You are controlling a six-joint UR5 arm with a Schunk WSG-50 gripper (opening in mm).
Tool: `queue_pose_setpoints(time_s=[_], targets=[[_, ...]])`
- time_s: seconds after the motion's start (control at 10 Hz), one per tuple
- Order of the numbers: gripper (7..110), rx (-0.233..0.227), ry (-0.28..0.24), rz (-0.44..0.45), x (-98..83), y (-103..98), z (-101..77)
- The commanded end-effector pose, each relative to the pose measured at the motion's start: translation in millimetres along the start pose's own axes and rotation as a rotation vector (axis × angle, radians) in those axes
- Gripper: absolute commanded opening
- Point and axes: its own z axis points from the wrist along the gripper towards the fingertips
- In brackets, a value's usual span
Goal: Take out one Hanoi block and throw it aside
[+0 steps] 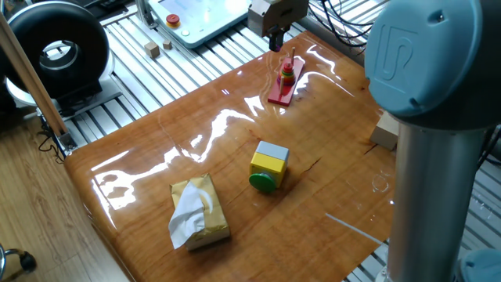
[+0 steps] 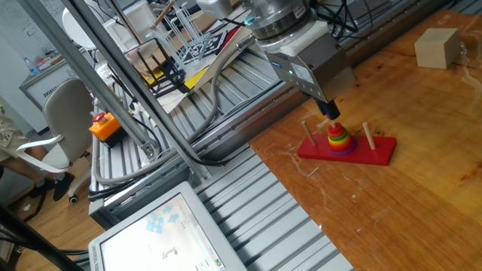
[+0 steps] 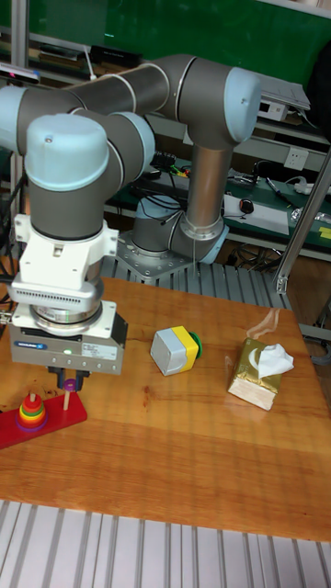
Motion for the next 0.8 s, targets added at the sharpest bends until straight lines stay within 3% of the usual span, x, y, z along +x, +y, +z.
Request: queue_pose_setpoints(time_s=[0.0,0.7], targets=[[7,-0.003,-0.012,0.024,-3.0,17.2,0.8],[7,0.006,-0.044,0.089,-7.3,57.3,10.9]])
